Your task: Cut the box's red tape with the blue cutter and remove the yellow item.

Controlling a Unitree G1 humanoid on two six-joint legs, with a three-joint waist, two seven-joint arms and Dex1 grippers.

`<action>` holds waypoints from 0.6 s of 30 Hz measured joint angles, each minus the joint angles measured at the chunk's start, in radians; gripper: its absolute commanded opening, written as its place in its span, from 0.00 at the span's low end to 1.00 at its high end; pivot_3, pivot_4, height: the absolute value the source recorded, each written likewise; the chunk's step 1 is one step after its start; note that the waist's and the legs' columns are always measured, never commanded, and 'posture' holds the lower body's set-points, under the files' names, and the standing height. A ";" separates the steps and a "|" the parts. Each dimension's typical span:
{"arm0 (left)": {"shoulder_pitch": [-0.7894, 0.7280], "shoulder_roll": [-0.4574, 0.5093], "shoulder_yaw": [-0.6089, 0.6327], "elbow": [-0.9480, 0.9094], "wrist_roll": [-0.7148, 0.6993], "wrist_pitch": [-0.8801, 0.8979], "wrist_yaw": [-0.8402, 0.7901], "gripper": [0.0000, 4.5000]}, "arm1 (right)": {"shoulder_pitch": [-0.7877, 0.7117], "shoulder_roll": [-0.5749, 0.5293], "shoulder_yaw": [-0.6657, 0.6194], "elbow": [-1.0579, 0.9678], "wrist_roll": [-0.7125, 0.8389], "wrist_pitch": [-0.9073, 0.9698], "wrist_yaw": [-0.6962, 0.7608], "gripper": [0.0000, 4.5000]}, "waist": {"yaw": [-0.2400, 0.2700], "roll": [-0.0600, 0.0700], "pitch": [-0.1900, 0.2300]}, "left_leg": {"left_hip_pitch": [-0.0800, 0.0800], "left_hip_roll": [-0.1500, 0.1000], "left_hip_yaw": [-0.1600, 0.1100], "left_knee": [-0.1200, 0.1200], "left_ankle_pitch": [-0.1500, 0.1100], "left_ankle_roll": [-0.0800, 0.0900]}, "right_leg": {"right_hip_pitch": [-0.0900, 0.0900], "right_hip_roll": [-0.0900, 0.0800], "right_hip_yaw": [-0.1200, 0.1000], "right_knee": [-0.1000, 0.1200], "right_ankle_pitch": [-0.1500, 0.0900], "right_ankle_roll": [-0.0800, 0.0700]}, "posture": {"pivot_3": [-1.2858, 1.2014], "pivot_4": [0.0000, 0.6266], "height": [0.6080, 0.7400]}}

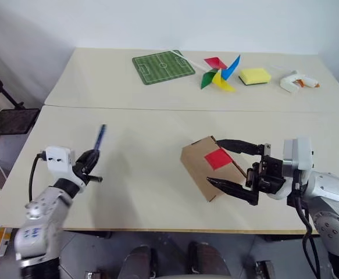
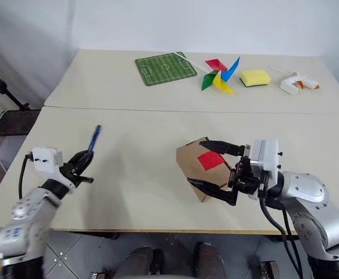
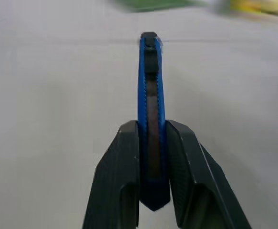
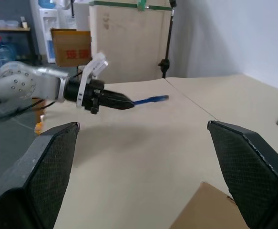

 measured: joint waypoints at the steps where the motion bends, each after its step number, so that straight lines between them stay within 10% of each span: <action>1: 0.029 0.045 -0.014 -0.013 -0.012 -0.017 -0.069 0.10 | 0.003 -0.011 0.000 -0.011 0.006 0.007 0.005 1.00 | -0.005 0.001 0.000 | 0.000 0.000 0.000 -0.001 0.000 0.000 | 0.001 0.000 0.000 -0.001 0.000 0.000 | 0.52 0.24 1.00; 8: 0.004 0.351 -0.318 0.003 0.113 -0.253 -0.547 0.10 | 0.104 -0.195 0.038 -0.137 0.083 0.166 0.077 0.87 | 0.008 0.007 0.002 | 0.000 0.001 0.000 -0.002 0.000 0.000 | 0.001 0.000 -0.001 -0.005 -0.001 -0.002 | 0.52 0.24 1.00; 18: -0.220 0.299 -0.634 0.029 0.303 -0.199 -0.552 0.10 | 0.242 -0.276 0.127 -0.221 -0.067 0.298 -0.067 0.10 | 0.008 0.006 0.003 | 0.000 0.003 0.001 -0.002 0.002 0.005 | 0.000 0.003 -0.002 -0.005 0.000 -0.001 | 0.52 0.24 1.00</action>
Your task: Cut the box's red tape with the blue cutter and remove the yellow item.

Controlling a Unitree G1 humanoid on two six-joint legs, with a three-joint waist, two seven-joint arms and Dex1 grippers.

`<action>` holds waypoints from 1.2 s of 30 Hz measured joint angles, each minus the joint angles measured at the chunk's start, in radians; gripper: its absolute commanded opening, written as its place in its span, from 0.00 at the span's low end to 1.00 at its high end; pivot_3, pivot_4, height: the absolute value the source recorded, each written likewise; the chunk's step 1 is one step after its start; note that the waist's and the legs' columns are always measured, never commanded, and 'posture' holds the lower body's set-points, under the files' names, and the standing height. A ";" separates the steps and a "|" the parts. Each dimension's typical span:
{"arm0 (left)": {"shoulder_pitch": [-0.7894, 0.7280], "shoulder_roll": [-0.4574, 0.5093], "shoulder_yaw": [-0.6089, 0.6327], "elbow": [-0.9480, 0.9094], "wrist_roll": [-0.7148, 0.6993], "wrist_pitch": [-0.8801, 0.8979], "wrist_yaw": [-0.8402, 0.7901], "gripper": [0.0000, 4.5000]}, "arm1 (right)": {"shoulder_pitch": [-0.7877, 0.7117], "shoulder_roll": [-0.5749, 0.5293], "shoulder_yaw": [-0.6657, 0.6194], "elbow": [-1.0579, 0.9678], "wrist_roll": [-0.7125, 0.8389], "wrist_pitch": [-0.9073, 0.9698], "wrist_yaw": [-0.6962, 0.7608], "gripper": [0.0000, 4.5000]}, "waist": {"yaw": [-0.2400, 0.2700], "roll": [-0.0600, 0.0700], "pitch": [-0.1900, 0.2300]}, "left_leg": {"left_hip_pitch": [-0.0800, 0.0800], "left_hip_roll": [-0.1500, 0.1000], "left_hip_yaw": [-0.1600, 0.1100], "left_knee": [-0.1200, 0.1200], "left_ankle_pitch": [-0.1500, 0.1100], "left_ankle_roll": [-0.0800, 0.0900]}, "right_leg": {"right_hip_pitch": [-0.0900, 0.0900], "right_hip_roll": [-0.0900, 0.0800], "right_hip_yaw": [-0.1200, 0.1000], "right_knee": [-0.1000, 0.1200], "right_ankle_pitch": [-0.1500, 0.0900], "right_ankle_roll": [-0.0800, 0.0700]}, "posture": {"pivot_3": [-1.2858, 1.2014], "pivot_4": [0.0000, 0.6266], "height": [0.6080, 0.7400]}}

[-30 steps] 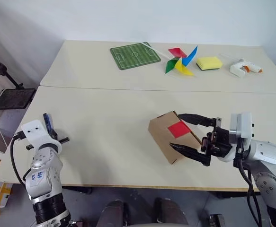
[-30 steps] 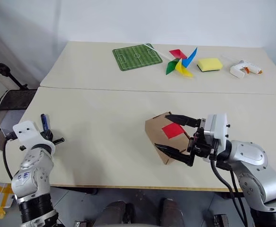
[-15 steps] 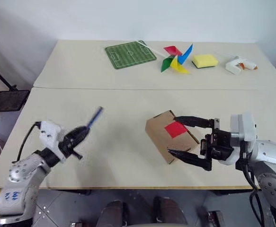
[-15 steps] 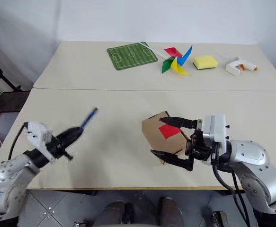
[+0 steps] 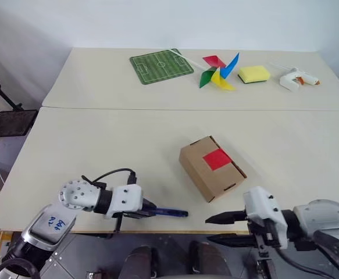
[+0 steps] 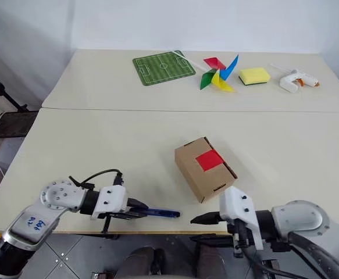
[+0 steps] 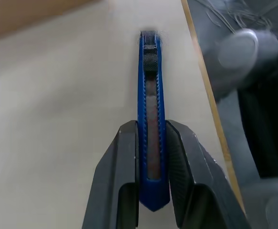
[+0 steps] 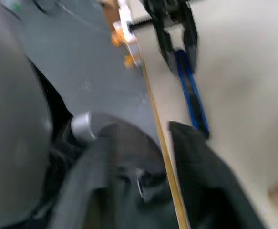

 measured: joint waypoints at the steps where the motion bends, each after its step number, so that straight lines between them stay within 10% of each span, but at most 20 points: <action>1: -0.005 -0.003 -0.006 -0.004 0.007 0.010 0.008 0.10 | -0.001 0.016 0.019 0.001 -0.034 0.002 -0.035 0.01 | 0.001 0.000 0.000 | 0.000 0.000 0.000 0.001 0.000 0.000 | 0.000 0.000 0.000 0.000 0.000 0.000 | 0.52 0.24 1.00; 36: -0.055 -0.094 -0.138 -0.114 0.132 0.166 0.162 0.10 | -0.149 0.243 0.271 0.071 -0.255 0.221 -0.255 0.00 | 0.011 -0.002 -0.001 | 0.000 -0.001 -0.002 0.004 0.001 0.002 | 0.004 -0.001 -0.001 0.001 0.001 0.001 | 0.52 0.24 1.00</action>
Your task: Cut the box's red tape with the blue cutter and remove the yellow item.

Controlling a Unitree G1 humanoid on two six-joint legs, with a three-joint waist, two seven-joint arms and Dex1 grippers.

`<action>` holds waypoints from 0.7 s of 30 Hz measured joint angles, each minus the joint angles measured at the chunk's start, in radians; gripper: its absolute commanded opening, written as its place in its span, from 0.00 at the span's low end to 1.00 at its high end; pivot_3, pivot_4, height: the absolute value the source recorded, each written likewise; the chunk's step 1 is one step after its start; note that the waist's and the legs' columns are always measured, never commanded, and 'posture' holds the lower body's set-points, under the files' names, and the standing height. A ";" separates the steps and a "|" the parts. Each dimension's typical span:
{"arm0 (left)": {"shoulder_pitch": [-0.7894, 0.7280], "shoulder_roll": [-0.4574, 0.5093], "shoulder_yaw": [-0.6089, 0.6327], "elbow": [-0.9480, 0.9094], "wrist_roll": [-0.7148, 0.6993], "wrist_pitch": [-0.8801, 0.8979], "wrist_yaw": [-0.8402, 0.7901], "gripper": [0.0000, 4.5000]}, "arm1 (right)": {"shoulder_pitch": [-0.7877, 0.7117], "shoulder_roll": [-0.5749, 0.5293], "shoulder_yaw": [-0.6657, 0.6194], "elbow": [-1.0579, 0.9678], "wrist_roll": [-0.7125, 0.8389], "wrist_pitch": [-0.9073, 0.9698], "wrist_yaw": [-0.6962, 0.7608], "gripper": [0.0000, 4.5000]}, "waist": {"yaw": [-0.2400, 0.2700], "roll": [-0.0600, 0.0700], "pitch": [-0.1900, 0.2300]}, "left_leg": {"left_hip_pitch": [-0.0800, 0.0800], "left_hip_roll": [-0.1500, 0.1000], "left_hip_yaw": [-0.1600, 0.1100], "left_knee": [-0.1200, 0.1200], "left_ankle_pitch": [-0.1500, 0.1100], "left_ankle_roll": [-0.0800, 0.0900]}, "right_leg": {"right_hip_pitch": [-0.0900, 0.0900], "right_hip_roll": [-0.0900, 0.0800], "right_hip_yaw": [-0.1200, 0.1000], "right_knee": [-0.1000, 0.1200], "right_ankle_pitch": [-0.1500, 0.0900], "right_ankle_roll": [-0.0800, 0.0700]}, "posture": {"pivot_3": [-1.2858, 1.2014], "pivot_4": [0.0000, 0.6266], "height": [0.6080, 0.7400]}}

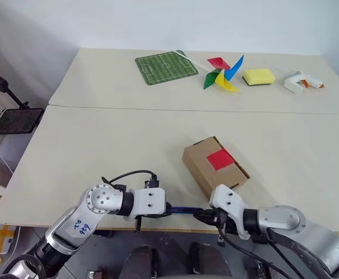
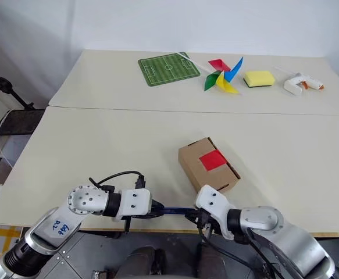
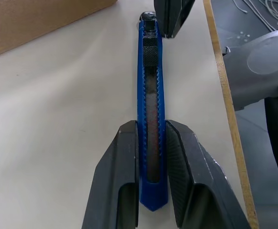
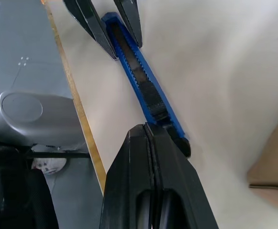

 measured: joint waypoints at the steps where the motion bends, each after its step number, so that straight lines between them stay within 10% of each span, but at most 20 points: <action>1: 0.000 0.000 -0.001 -0.001 0.001 0.000 0.001 0.10 | -0.001 0.022 -0.005 0.000 0.014 0.012 -0.008 0.00 | 0.000 0.000 0.000 | 0.000 0.000 0.000 0.000 0.000 0.000 | 0.000 0.000 0.000 0.000 0.000 0.000 | 0.52 0.24 1.00; 21: -0.035 -0.009 -0.014 0.023 0.009 -0.010 -0.011 0.10 | -0.036 -0.033 0.002 0.049 -0.056 -0.073 0.022 0.00 | 0.000 0.000 0.000 | 0.000 -0.001 0.000 0.000 0.000 0.000 | 0.000 0.000 -0.001 0.000 0.000 0.000 | 0.52 0.24 1.00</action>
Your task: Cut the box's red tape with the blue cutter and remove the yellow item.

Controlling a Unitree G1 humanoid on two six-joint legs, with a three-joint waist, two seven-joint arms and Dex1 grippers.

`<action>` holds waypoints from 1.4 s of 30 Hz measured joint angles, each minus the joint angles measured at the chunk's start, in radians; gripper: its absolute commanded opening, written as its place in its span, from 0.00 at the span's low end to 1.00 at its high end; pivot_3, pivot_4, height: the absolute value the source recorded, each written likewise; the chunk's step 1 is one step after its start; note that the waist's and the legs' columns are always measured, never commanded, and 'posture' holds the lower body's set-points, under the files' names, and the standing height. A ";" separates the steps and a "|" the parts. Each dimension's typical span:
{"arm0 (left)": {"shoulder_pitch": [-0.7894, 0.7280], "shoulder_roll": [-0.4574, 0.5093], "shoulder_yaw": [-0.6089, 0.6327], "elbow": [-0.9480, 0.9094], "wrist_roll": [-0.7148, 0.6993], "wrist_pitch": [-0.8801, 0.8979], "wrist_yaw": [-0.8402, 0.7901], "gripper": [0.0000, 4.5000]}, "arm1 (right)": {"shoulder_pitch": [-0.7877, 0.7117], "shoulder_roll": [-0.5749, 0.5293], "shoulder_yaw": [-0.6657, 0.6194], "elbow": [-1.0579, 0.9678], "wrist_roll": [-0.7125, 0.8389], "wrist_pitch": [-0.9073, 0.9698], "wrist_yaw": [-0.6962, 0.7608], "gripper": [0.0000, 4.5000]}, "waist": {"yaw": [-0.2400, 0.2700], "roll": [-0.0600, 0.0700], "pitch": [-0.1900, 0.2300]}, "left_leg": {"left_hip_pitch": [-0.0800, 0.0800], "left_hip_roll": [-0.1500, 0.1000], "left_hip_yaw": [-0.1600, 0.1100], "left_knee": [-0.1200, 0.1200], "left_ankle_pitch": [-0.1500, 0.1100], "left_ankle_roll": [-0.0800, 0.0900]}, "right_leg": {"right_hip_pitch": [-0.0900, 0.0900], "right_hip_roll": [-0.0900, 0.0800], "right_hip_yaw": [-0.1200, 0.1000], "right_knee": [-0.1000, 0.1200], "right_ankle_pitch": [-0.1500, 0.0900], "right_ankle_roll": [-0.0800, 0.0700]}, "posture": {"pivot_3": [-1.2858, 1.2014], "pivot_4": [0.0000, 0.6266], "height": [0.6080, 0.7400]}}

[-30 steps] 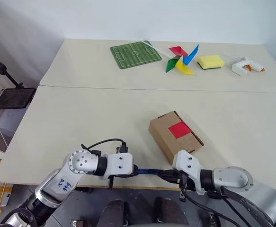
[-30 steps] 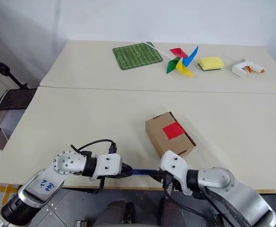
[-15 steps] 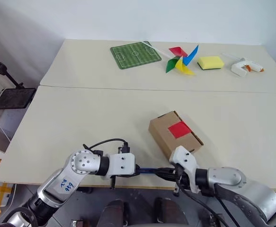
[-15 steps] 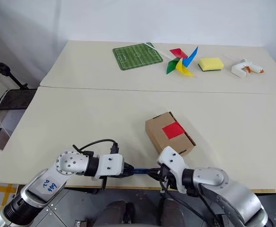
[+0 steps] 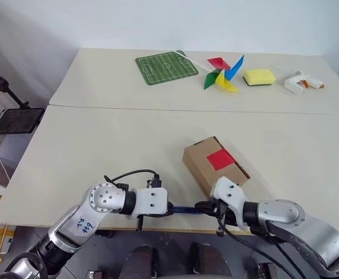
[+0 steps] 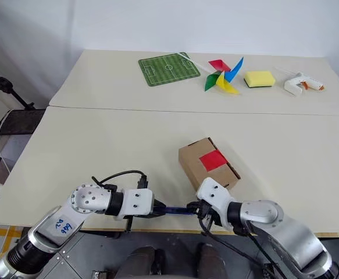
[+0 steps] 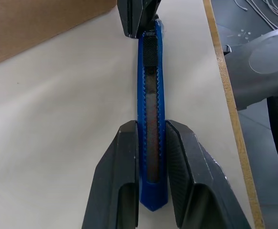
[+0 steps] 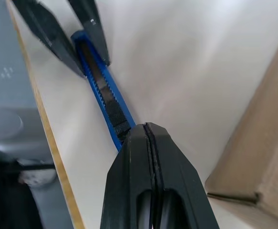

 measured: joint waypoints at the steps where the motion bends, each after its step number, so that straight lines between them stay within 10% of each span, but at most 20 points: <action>1: -0.005 -0.001 -0.001 0.006 0.000 -0.001 -0.004 0.10 | 0.002 0.000 0.003 0.005 -0.011 -0.015 0.007 0.00 | 0.000 0.000 0.000 | 0.000 0.000 0.000 0.000 0.000 0.000 | 0.000 0.000 0.000 0.000 0.000 0.000 | 0.52 0.24 1.00; 42: -0.045 -0.014 -0.019 0.061 0.010 -0.061 -0.022 0.10 | 0.025 0.016 0.004 0.072 -0.068 -0.168 0.147 0.00 | -0.001 0.000 0.000 | 0.001 0.000 -0.001 0.000 0.001 0.000 | 0.001 0.000 -0.001 0.000 0.000 0.000 | 0.52 0.24 1.00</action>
